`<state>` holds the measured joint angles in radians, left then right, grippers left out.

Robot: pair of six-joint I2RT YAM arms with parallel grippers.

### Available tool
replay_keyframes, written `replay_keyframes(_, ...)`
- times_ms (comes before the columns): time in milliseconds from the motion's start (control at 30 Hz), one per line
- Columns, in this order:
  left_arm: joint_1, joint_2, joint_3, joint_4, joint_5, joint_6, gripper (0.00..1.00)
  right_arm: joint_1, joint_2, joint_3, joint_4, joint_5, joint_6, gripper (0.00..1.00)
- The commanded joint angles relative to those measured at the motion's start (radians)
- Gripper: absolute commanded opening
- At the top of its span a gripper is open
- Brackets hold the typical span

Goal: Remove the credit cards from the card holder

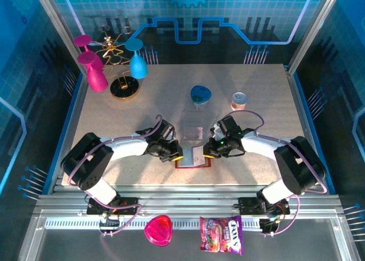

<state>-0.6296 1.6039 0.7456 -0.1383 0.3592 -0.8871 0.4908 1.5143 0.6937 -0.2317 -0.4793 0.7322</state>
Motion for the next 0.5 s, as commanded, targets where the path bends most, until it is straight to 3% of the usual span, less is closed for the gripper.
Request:
replay_keyframes(0,-0.005,-0.005,0.026,-0.037,-0.012,0.011,0.13,0.012,-0.024,0.003,0.009,-0.008,0.025,0.12)
replay_keyframes(467,-0.004,-0.021,0.020,-0.039,-0.019,0.014,0.14,0.040,-0.028,-0.016,0.031,0.004,0.058,0.13)
